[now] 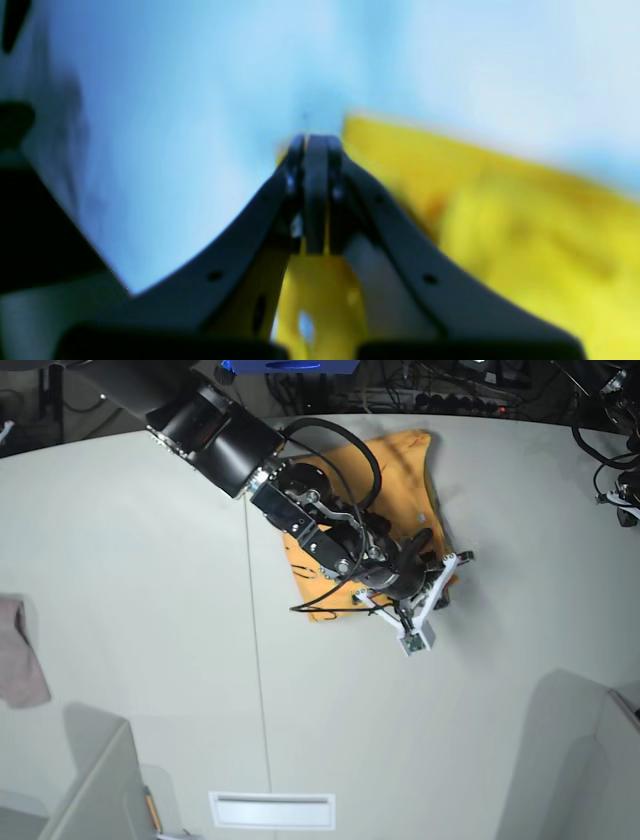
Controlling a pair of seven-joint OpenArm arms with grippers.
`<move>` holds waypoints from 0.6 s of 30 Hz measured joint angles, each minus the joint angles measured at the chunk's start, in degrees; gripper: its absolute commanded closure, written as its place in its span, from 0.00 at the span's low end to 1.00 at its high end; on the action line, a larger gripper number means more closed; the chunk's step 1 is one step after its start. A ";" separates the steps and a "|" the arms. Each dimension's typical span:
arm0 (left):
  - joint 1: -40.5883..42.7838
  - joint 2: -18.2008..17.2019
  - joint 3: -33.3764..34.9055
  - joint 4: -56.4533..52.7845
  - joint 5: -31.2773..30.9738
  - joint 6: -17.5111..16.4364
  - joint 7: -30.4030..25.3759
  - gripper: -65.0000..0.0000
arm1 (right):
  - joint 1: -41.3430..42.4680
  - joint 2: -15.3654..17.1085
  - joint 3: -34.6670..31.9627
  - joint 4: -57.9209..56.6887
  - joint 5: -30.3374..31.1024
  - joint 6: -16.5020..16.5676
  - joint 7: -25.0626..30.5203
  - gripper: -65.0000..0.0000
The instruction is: Fold the T-shirt properly
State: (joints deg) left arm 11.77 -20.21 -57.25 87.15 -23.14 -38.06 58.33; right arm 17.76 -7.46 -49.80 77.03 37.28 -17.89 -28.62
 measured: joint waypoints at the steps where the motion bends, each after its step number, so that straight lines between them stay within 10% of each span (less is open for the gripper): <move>1: 0.00 0.00 0.00 -0.07 -0.02 0.00 -0.02 1.00 | -0.04 -0.13 -0.09 -0.09 -0.04 -0.02 2.86 1.00; 5: -0.17 0.07 0.04 -0.04 0.17 0.00 0.00 1.00 | 0.85 0.37 -2.32 1.18 -0.07 -0.09 4.85 1.00; 10: -0.28 0.00 0.11 -0.02 0.22 0.00 0.00 1.00 | 2.34 3.15 -3.08 10.29 -0.17 0.02 -9.38 1.00; 14: -0.33 0.00 0.09 0.04 0.17 -0.02 0.02 1.00 | -0.26 6.73 -2.91 18.21 -0.55 -8.68 -19.28 1.00; 18: -0.33 0.00 0.07 0.07 0.07 -0.02 0.00 1.00 | -1.18 6.25 -3.34 16.24 0.20 -9.01 -19.02 1.00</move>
State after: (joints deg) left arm 11.44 -20.21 -57.19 87.22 -23.07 -38.09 58.33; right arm 16.58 -1.21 -53.15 93.27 37.47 -26.89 -47.64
